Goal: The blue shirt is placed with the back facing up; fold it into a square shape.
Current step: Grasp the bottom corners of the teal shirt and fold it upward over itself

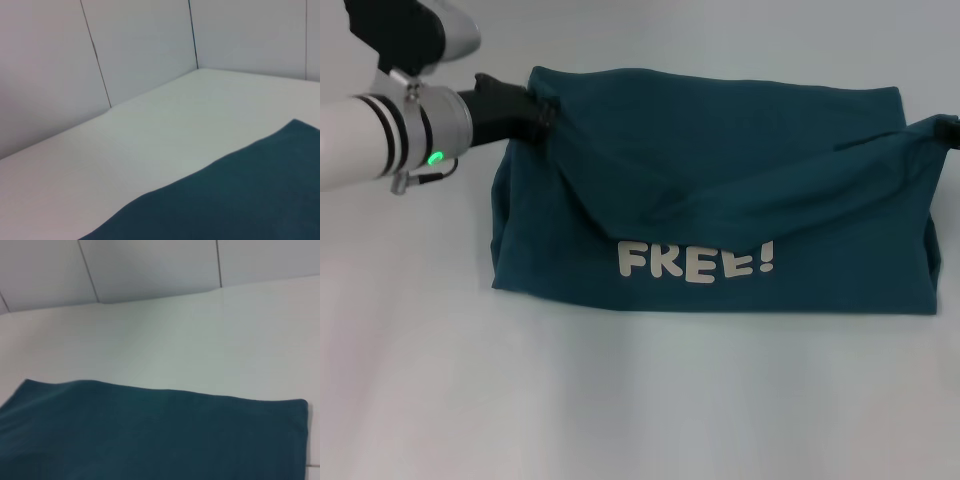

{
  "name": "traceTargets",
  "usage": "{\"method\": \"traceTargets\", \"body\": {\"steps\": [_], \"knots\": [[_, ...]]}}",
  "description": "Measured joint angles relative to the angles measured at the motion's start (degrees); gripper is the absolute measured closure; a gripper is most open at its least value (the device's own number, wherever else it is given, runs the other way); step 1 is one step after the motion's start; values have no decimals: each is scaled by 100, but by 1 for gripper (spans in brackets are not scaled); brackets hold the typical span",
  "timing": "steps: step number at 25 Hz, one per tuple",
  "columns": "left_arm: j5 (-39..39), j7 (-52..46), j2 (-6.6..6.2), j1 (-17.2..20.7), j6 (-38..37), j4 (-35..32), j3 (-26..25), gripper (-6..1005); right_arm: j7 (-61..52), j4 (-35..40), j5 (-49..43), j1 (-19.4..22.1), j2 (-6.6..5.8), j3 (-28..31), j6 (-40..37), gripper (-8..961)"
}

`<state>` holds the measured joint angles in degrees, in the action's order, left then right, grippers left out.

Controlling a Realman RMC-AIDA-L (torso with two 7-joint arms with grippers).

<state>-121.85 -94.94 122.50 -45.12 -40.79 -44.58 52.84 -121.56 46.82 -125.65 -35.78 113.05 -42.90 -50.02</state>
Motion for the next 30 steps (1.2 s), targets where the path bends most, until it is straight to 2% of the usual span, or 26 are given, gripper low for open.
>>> {"method": "traceTargets", "body": {"steps": [7,18,22,27,30], "knots": [[486,718,81,-76,441,585,-3,954,49,-206,-69,-80,9,-8,108,874],[755,849,83,22,697,669,-12,958,72,-282,-74,-99,42,-100,119,836],[792,998,120,55,705,667,-10,941,63,-285,-74,-68,41,-102,176,822],[843,1040,136,60,771,699,9,892,66,-287,-183,-64,46,-165,200,587],[838,1036,138,68,785,710,19,802,35,-278,-351,-77,102,-173,199,466]]}}
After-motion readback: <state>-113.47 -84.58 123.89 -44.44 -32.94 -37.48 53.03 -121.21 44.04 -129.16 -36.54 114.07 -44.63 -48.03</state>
